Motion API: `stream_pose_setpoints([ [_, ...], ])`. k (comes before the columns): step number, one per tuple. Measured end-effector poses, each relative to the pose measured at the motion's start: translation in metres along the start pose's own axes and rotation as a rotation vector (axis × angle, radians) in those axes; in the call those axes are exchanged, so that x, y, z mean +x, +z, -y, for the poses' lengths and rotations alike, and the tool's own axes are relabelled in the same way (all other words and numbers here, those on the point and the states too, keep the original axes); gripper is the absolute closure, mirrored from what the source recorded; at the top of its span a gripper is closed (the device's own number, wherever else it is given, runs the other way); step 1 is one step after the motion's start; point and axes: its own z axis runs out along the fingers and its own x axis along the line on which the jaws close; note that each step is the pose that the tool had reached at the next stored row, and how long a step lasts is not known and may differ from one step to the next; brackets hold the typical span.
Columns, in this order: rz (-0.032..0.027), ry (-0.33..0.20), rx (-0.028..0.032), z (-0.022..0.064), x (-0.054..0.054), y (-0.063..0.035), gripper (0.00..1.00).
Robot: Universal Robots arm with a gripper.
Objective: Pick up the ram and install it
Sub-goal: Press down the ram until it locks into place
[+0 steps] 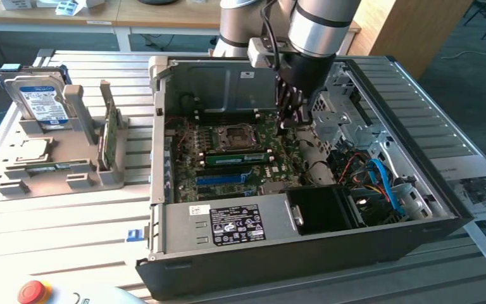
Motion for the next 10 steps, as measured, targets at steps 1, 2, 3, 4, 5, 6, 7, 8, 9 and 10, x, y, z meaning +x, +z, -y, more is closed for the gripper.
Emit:
stream_pose_setpoints([
  [1, -0.0001, 0.000, 0.0000, 0.0001, 0.000, 0.0018, 0.89],
  [2, -0.0001, 0.000, 0.0000, 0.0002, 0.000, 0.0035, 0.89],
  [3, -0.0001, 0.000, 0.0000, 0.0002, 0.000, 0.0054, 0.89],
  [4, -0.0001, 0.000, 0.0000, 0.0003, 0.000, 0.0071, 0.89],
  [5, -0.0001, 0.000, 0.0000, 0.0004, 0.000, 0.0090, 0.89],
  [6, 0.0000, 0.000, 0.0000, 0.0005, 0.000, 0.0108, 0.89],
  [7, -0.0001, 0.000, 0.0000, 0.0005, 0.000, 0.0125, 0.89],
  [8, 0.0000, 0.000, 0.0000, 0.0006, 0.000, 0.0141, 0.89],
  [9, 0.0000, 0.000, 0.0000, 0.0007, 0.000, 0.0156, 0.89],
  [10, -0.0001, 0.000, 0.0000, 0.0007, 0.000, 0.0170, 0.89],
])
